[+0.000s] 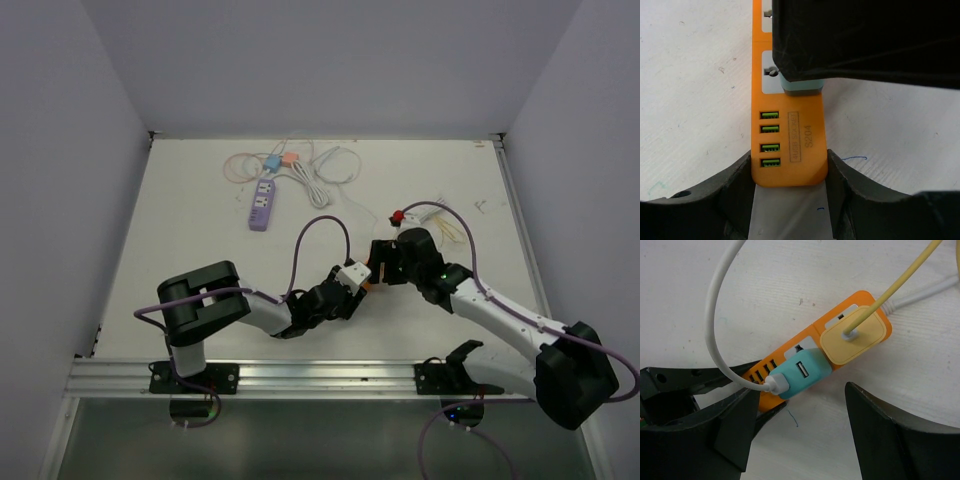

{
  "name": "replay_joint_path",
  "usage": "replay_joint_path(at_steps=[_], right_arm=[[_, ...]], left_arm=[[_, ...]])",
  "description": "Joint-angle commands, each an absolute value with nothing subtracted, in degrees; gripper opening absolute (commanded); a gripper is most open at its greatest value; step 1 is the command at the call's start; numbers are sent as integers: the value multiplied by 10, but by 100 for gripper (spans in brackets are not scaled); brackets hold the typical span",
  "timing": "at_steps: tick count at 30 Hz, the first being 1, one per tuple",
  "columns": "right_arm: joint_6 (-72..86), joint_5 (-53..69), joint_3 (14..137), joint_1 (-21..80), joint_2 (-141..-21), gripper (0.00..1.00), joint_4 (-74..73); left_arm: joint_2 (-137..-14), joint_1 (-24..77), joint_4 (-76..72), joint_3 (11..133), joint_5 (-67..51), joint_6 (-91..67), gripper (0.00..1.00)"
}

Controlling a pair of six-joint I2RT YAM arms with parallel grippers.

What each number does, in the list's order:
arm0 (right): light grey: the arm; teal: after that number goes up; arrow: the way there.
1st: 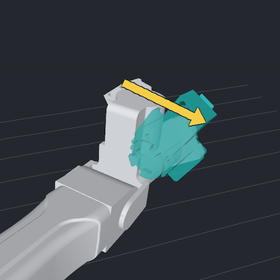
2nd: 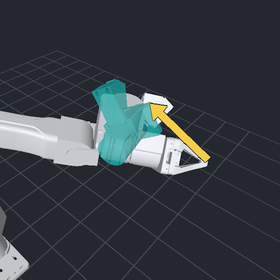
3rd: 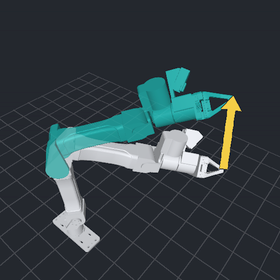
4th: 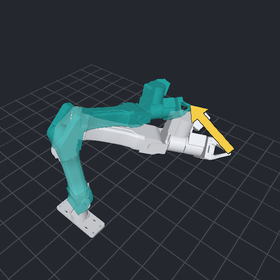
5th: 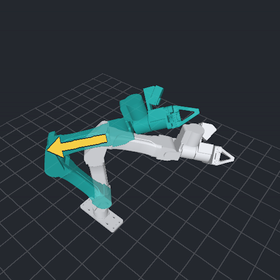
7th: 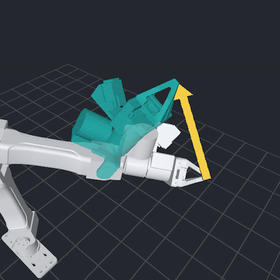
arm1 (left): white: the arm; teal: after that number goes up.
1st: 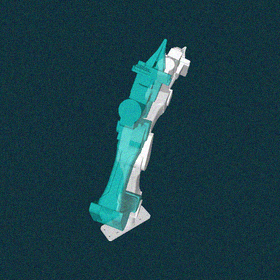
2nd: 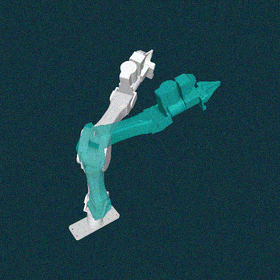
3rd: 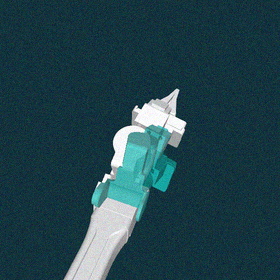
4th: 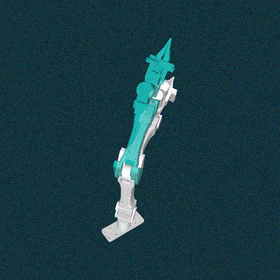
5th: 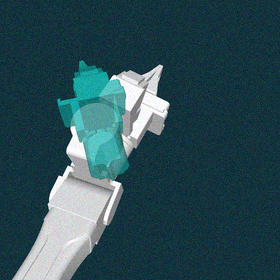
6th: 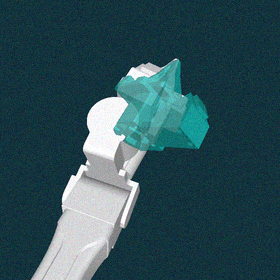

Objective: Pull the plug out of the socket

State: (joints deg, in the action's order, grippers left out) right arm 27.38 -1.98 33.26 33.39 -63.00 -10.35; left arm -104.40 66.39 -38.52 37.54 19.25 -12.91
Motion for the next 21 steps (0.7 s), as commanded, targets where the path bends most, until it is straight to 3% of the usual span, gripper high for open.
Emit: replay_joint_path(at_steps=[1, 16, 21], right_arm=[[266, -18, 338, 340, -644, 73, -55], [225, -37, 333, 344, -686, 71, -22], [246, -47, 333, 350, -694, 63, -23]], left_arm=[[-1038, 665, -411, 363, 188, -132, 0], [-1038, 665, -407, 365, 182, -130, 0], [-1039, 665, -406, 366, 181, -130, 0]])
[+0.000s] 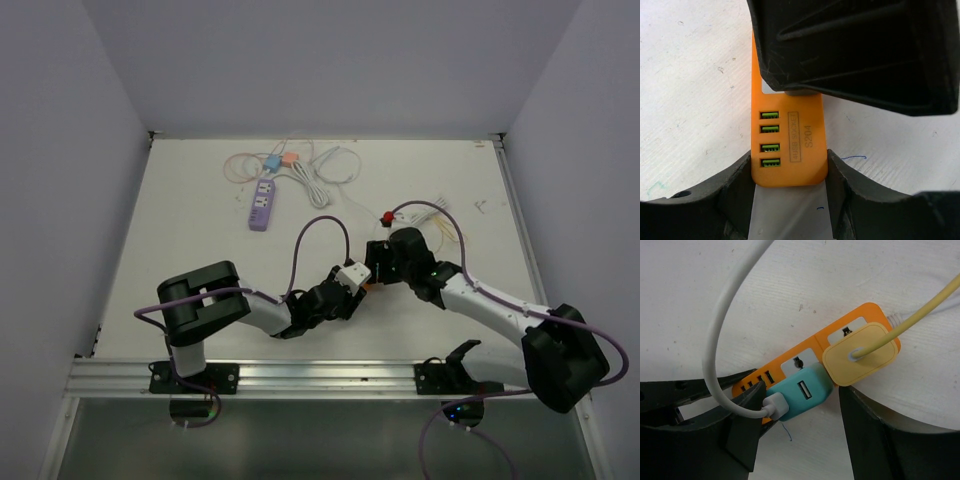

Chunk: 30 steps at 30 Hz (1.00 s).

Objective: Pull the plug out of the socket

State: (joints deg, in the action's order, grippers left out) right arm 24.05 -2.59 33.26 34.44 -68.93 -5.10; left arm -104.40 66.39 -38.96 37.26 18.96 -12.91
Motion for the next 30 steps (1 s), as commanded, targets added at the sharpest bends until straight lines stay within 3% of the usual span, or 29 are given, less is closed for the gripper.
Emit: replay_joint_path(at_steps=[1, 7, 16, 19, 22, 30], right_arm=[[251, -48, 332, 351, -694, 62, -26], [279, -73, 320, 357, -661, 50, -39], [287, -69, 316, 363, -628, 13, -41], [287, -55, 318, 364, -626, 5, -34], [290, -42, 316, 364, -621, 0, -21], [281, -25, 304, 365, -597, 0, 14]], left_arm=[[-1040, 664, -405, 366, 181, -130, 0], [-1040, 664, -404, 367, 181, -130, 0], [-1042, 665, -403, 369, 177, -130, 0], [-1044, 665, -401, 370, 173, -130, 0], [-1048, 664, -398, 374, 164, -128, 0], [-1062, 665, -389, 384, 149, -127, 0]])
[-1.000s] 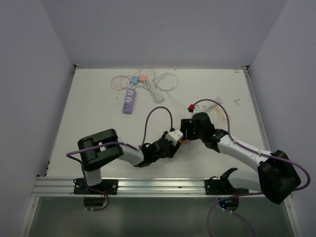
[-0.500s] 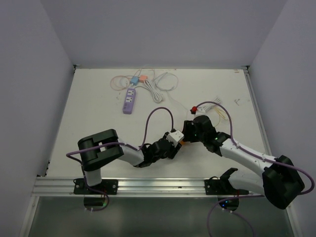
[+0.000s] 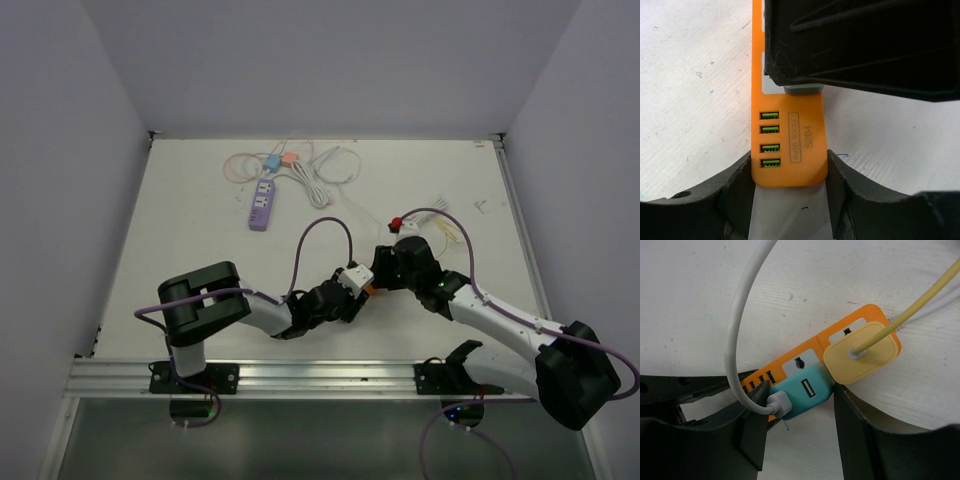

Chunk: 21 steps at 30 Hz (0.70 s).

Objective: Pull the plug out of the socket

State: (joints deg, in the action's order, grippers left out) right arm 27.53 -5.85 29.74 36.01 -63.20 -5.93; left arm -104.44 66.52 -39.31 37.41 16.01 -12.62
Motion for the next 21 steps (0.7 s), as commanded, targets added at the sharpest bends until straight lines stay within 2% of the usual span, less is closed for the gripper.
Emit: replay_joint_path(at_steps=[1, 21], right_arm=[[280, -24, 306, 364, -598, 0, 14], [284, -12, 305, 365, -558, 0, 47]], left_arm=[[-1066, 664, -384, 389, 146, -128, 0], [-1085, 640, -364, 403, 113, -149, 0]])
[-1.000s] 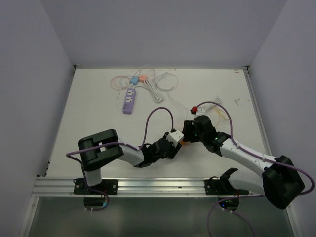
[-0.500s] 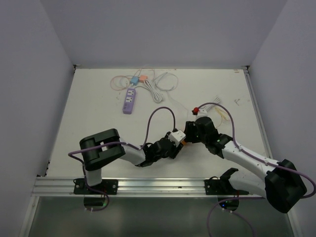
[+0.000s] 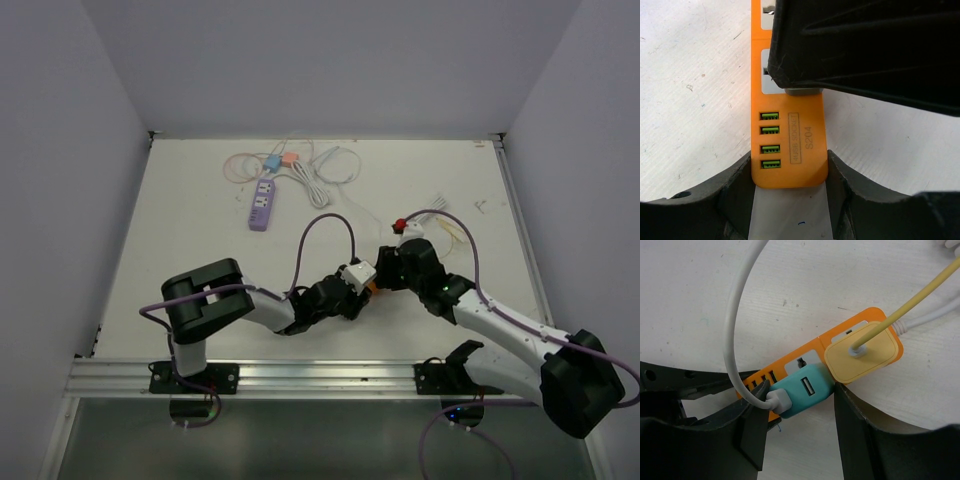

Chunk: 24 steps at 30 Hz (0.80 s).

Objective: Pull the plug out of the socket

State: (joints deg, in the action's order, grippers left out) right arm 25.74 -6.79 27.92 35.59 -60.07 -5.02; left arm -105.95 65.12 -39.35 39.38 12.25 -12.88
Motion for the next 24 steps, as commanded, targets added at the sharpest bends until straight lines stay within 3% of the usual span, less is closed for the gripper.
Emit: replay_joint_path(at_steps=[1, 24], right_arm=[[286, -13, 305, 364, -555, 0, 48], [326, -32, 315, 365, -527, 0, 52]], left_arm=[[-1087, 639, -363, 403, 112, -149, 0], [-1102, 636, -342, 421, 105, -153, 0]])
